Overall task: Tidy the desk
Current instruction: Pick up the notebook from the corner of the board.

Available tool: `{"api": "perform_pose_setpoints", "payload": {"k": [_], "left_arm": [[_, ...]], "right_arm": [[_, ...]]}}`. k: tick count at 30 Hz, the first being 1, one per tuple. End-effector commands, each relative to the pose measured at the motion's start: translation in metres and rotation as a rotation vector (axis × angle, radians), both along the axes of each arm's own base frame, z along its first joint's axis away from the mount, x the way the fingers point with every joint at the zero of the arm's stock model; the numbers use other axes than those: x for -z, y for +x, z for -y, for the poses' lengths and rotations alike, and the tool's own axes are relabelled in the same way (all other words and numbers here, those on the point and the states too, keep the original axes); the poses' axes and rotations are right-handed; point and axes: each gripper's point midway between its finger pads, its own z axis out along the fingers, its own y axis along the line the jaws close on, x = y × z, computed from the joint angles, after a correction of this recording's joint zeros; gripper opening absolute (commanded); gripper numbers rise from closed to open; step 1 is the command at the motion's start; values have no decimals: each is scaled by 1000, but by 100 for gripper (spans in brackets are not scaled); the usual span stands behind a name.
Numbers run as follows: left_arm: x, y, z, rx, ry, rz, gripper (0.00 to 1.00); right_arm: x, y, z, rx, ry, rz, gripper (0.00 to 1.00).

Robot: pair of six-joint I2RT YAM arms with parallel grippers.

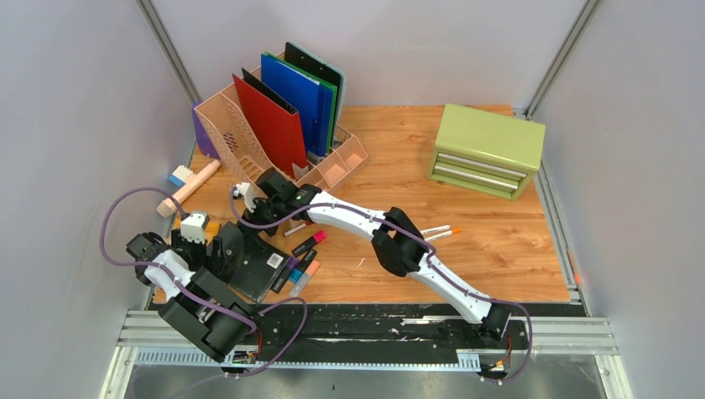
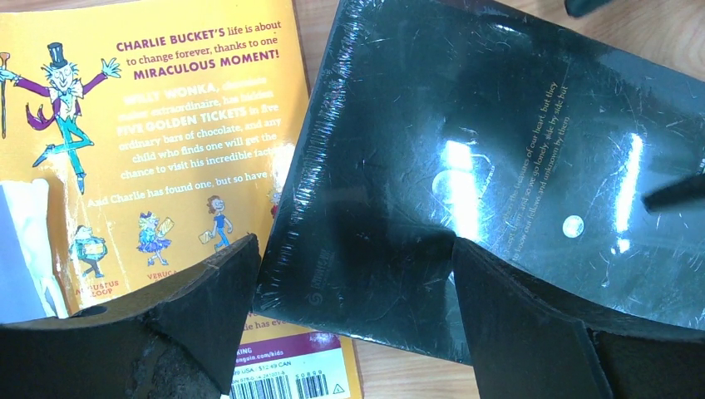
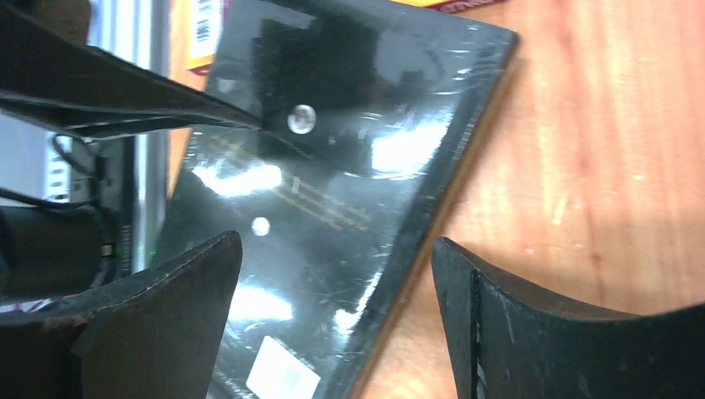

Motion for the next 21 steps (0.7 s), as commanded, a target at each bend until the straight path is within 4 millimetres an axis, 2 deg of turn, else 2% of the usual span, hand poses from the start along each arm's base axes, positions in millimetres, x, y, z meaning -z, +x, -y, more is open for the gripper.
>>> {"api": "perform_pose_setpoints", "payload": {"k": [1, 5, 10, 16, 21], "left_arm": [[16, -7, -16, 19, 105, -56, 91], [16, -8, -16, 28, 103, -61, 91], [20, -9, -16, 36, 117, -68, 91], [26, -10, -20, 35, 139, -71, 91], [34, -13, -19, 42, 145, -80, 91]], "right_arm": [[-11, 33, 0, 85, -3, 165, 86], [5, 32, 3, 73, -28, 164, 87], [24, 12, 7, 17, -48, 55, 87], [24, -19, 7, -68, -26, -124, 83], [23, -32, 7, -102, -11, -220, 82]]}}
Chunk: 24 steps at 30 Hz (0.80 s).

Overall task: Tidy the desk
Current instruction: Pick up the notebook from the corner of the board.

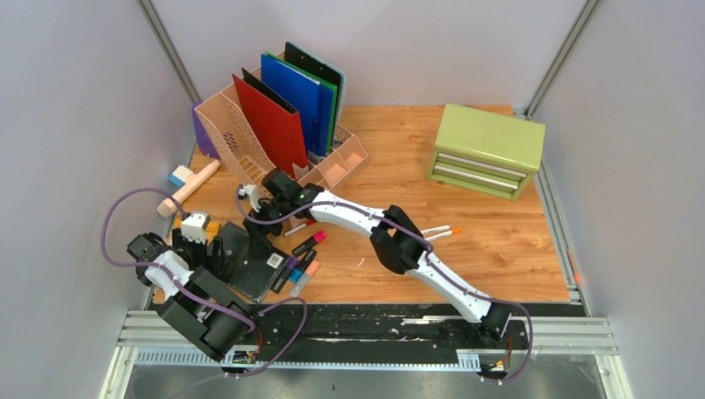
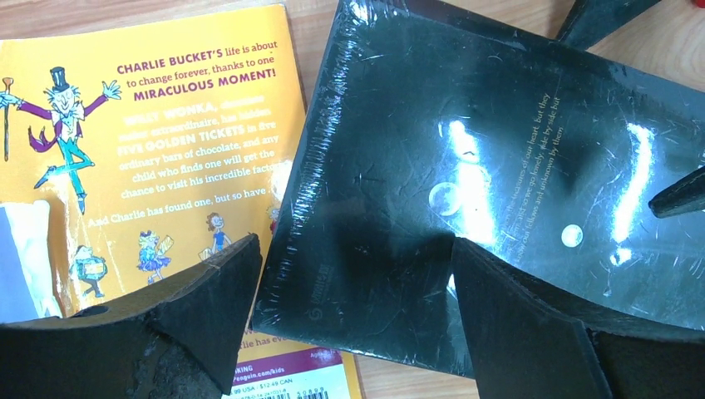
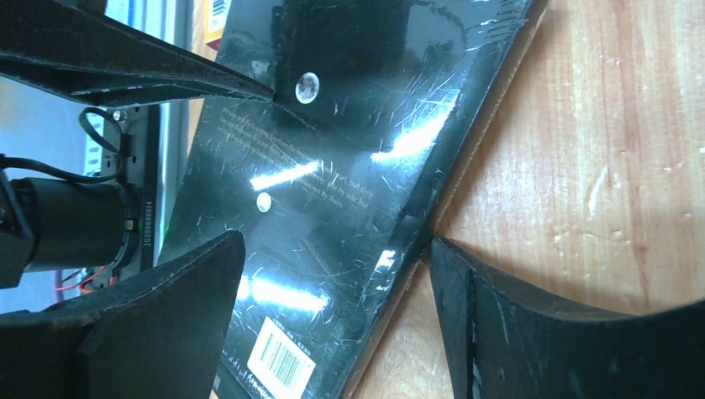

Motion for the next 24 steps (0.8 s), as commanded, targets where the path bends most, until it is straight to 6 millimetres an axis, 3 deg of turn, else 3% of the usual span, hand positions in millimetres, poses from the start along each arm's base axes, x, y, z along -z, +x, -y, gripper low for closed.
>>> {"api": "perform_pose_setpoints", "payload": {"k": [1, 10, 24], "left_arm": [[34, -18, -20, 20, 155, -107, 91], [40, -22, -18, 24, 168, -111, 90], [42, -24, -15, 27, 169, -109, 90]], "right_arm": [[5, -30, 0, -70, 4, -169, 82], [-13, -46, -7, -117, 57, -263, 76], [-66, -77, -7, -231, 132, -350, 65]]}}
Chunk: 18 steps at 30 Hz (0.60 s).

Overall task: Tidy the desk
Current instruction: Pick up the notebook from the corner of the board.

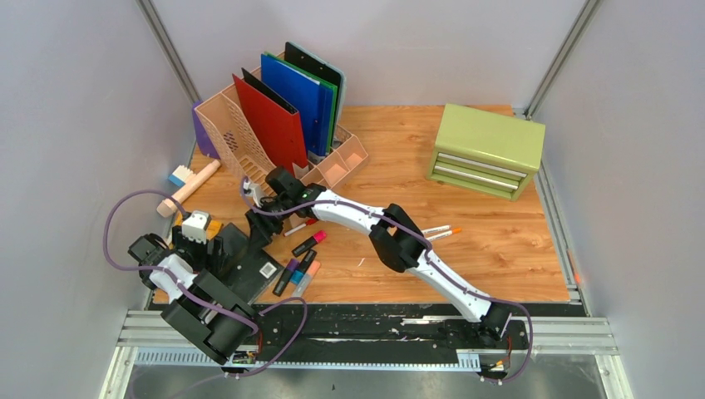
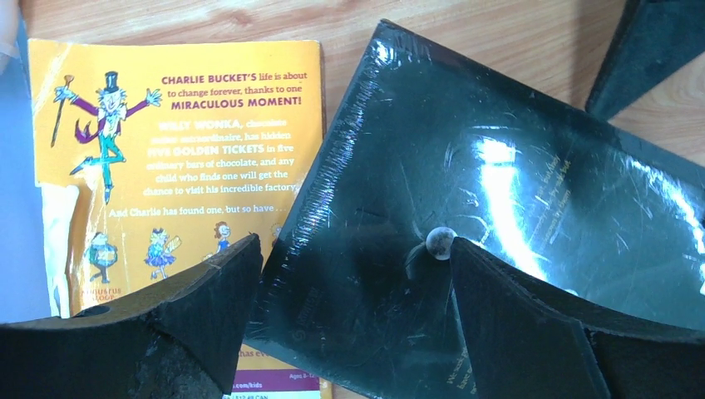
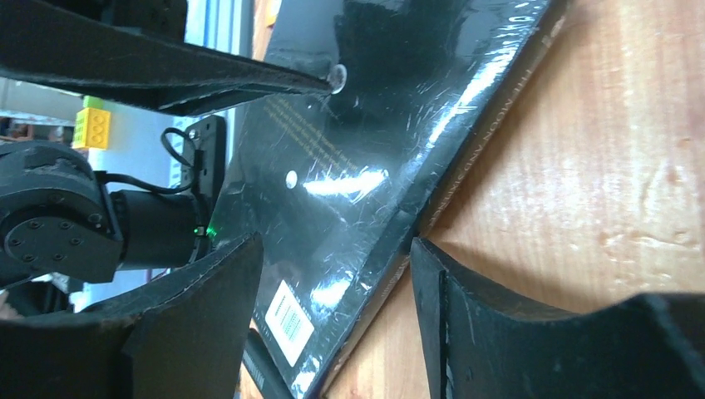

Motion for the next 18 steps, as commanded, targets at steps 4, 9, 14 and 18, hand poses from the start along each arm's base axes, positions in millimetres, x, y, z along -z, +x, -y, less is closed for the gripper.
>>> {"api": "perform_pose_setpoints", "payload": {"k": [4, 9, 14, 18], "left_arm": [[43, -35, -12, -6, 130, -198, 90], [33, -32, -16, -23, 118, -191, 92], [-1, -19, -20, -35, 78, -157, 97], [-28, -22, -9, 2, 25, -174, 100]], "right_arm": [[-55, -68, -5, -216, 114, -136, 64], [-39, -46, -10, -105, 57, -19, 68], [-26, -23, -8, -21, 4, 114, 75], [-23, -16, -7, 1, -14, 159, 77]]}}
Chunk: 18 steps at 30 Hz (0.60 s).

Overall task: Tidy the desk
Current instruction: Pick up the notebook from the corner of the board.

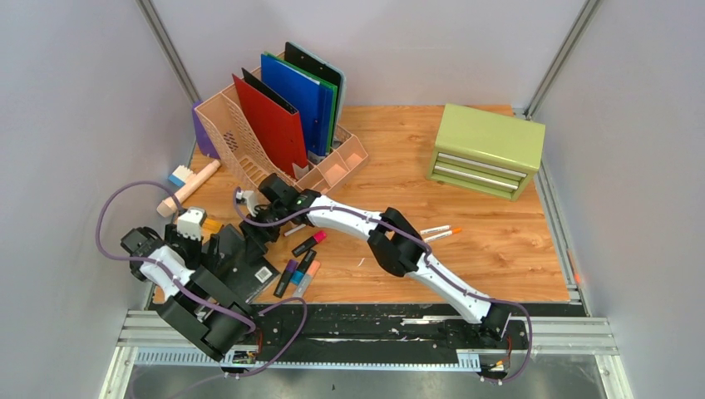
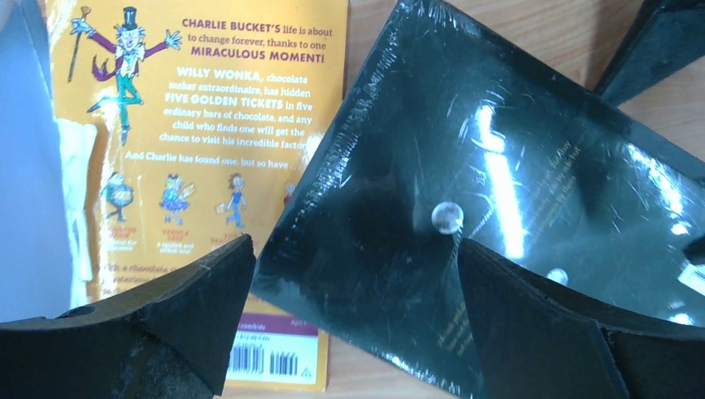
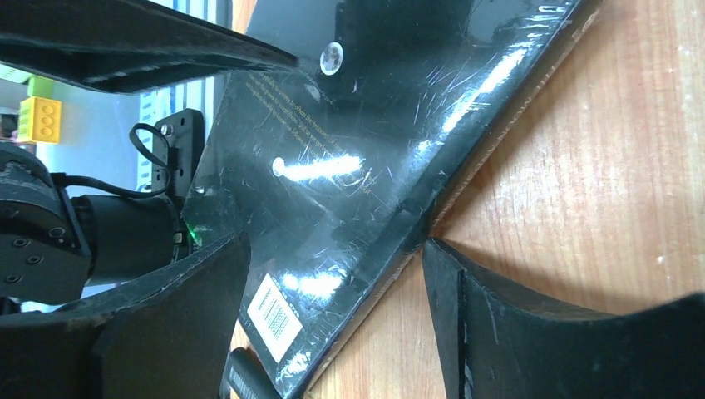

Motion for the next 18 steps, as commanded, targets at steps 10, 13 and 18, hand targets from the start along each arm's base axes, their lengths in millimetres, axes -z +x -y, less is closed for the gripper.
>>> {"api": "perform_pose_setpoints", "payload": {"k": [10, 13, 18], "left_arm": [[-29, -61, 29, 302, 120, -200, 100], [-31, -72, 33, 345, 110, -246, 100], [-38, -93, 56, 424, -23, -337, 100]], "right_arm": [[-28, -1, -2, 1, 18, 115, 79], [-27, -1, -1, -3, 13, 118, 79], [-24, -1, 1, -6, 4, 119, 79]]}}
